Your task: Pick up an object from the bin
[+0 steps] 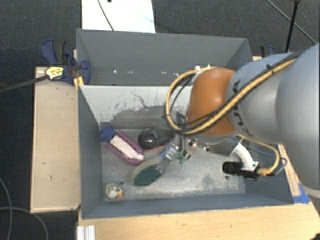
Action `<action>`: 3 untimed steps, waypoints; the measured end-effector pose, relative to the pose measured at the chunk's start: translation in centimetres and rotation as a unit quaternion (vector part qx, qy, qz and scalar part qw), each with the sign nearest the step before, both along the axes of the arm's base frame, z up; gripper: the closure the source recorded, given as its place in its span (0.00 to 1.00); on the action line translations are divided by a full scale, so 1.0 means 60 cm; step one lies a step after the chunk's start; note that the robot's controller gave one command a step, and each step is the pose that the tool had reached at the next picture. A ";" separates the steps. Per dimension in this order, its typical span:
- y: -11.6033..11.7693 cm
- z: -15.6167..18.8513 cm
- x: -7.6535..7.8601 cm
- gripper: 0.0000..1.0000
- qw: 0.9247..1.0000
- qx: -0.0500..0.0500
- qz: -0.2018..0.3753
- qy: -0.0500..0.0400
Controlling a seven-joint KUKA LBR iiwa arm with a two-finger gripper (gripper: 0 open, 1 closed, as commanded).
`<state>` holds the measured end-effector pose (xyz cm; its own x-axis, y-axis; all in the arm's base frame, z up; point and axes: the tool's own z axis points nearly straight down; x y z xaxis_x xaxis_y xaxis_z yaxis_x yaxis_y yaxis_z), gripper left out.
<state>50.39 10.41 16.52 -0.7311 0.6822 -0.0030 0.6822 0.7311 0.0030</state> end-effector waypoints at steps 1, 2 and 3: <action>0.004 -0.024 0.078 0.00 1.000 0.000 0.006 0.000; -0.003 -0.017 0.021 0.00 1.000 0.000 -0.015 0.003; -0.009 0.027 0.013 0.00 0.996 0.000 -0.087 0.000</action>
Offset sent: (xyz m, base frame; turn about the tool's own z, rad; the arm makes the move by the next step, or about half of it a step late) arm 0.0448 0.0018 -0.0146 -0.0119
